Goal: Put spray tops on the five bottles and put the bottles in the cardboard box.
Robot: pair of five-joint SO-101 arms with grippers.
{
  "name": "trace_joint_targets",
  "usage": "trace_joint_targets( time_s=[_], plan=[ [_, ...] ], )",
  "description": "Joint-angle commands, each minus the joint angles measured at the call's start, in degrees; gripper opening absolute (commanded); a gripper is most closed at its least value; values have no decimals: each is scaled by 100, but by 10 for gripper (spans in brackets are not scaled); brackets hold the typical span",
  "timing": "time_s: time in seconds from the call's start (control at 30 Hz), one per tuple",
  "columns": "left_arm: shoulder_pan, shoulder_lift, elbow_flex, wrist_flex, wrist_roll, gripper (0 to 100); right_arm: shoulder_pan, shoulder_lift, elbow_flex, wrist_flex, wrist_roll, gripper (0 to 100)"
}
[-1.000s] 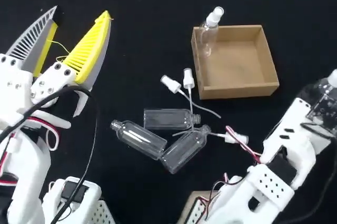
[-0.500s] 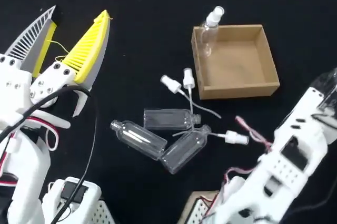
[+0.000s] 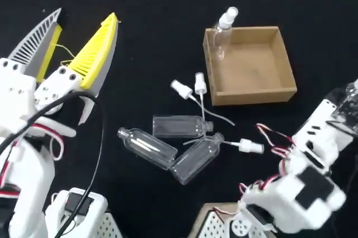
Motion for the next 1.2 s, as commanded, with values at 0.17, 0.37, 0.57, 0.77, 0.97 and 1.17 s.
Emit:
trace_joint_targets(
  time_s=[0.17,0.37,0.57,0.77,0.97,1.17],
  plan=[
    [-22,26,-22,-35,-26,249,343,1446,-690,-1459,44,10],
    [-22,18,189,-273,-18,249,475,2053,-919,-1468,18,11],
    [-22,18,382,-519,-9,249,440,2141,-884,-1477,62,15],
    [-22,18,382,-510,-9,249,404,2123,-646,-1477,62,172],
    [-22,18,382,-510,-9,249,281,2114,-523,-1477,62,229],
    [-22,18,382,-510,-18,249,281,2114,-558,-1486,176,240]
  ],
)
